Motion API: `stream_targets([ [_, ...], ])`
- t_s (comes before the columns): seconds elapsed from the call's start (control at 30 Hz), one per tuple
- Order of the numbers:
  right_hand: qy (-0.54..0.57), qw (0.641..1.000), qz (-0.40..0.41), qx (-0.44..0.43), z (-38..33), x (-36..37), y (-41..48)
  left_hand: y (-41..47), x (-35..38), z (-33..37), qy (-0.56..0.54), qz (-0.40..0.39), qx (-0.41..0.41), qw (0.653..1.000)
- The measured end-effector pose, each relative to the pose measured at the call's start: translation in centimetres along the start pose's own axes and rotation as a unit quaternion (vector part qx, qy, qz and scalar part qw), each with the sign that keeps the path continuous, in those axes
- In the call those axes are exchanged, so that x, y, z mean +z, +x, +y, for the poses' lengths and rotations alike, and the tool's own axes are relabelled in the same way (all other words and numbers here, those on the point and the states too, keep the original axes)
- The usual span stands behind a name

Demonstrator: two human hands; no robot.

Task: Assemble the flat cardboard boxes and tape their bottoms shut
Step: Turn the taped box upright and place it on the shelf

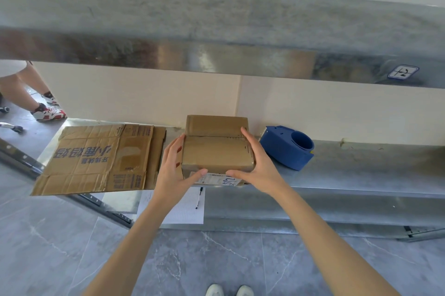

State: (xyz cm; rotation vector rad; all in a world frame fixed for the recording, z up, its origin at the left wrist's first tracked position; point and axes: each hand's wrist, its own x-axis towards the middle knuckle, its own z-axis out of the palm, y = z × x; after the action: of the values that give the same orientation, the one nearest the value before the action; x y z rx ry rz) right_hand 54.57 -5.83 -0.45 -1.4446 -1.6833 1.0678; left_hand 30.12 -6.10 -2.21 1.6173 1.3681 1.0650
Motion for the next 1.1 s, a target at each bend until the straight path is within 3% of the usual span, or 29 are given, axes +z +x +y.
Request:
stream_targets([
  [0.3, 0.064, 0.997, 0.023, 0.042, 1.2, 0.9, -0.9, -0.4, 0.5, -1.2, -0.003, 0.005, -0.06, 0.998],
  [0.63, 0.026, 0.993, 0.037, 0.112, 3.2, 2.3, -2.9, -0.8, 1.2, -3.4, 0.055, 0.036, -0.141, 0.988],
  [1.1, 0.015, 0.995, 0.083, 0.054, 0.0, 1.7, -3.8, -1.0, 0.7, 0.1, -0.009, 0.043, -0.077, 0.996],
])
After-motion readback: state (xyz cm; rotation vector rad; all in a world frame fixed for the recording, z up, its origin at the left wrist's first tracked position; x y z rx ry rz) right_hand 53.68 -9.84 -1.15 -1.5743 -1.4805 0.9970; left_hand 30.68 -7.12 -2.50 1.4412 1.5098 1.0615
